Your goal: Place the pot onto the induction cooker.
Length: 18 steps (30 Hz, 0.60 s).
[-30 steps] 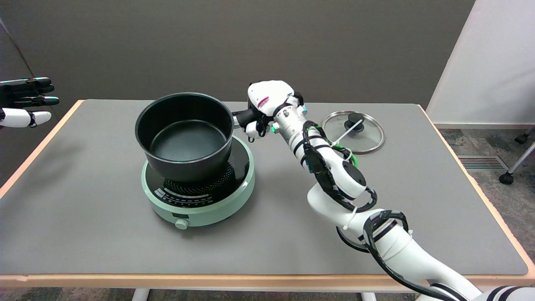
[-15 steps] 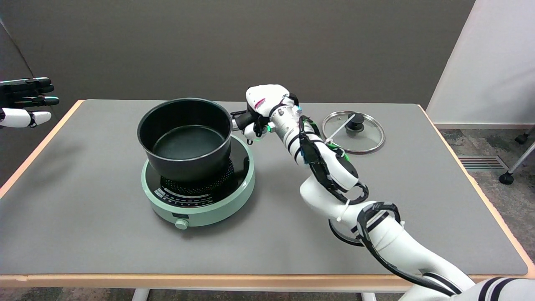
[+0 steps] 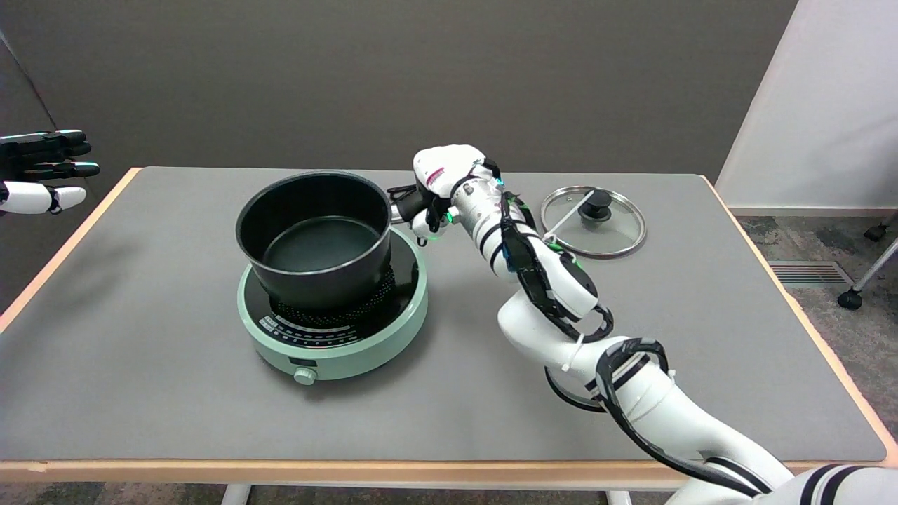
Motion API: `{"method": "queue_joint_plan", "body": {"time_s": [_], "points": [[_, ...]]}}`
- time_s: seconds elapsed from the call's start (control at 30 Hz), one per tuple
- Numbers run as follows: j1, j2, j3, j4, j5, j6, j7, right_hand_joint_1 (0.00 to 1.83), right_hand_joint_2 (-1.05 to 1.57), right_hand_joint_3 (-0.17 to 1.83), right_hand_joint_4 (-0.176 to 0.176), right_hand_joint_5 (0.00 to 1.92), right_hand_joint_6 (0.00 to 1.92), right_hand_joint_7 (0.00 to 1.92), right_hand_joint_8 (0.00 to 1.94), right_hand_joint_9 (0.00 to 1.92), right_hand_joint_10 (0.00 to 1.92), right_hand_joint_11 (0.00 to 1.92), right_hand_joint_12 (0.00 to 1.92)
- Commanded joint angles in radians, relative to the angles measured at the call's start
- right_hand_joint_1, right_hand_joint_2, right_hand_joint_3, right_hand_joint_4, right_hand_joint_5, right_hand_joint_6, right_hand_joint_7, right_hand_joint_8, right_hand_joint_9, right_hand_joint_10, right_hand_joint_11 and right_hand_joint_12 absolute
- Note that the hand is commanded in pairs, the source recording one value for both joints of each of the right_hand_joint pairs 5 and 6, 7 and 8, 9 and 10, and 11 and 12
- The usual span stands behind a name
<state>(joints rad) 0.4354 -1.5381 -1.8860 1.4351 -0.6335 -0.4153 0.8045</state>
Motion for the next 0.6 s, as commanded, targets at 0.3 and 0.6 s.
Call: {"method": "queue_joint_plan", "body": {"time_s": [0.3, 0.6], "points": [[-0.062, -0.009, -0.015, 0.073, -0.046, -0.063, -0.043, 1.11, 0.83, 0.72, -0.104, 1.61, 1.61, 1.61, 1.61, 1.61, 1.61, 1.61, 1.61], [-0.055, -0.014, -0.015, 0.058, -0.038, -0.063, -0.043, 1.11, 0.84, 0.72, -0.104, 1.61, 1.61, 1.61, 1.61, 1.61, 1.61, 1.61, 1.61]]}}
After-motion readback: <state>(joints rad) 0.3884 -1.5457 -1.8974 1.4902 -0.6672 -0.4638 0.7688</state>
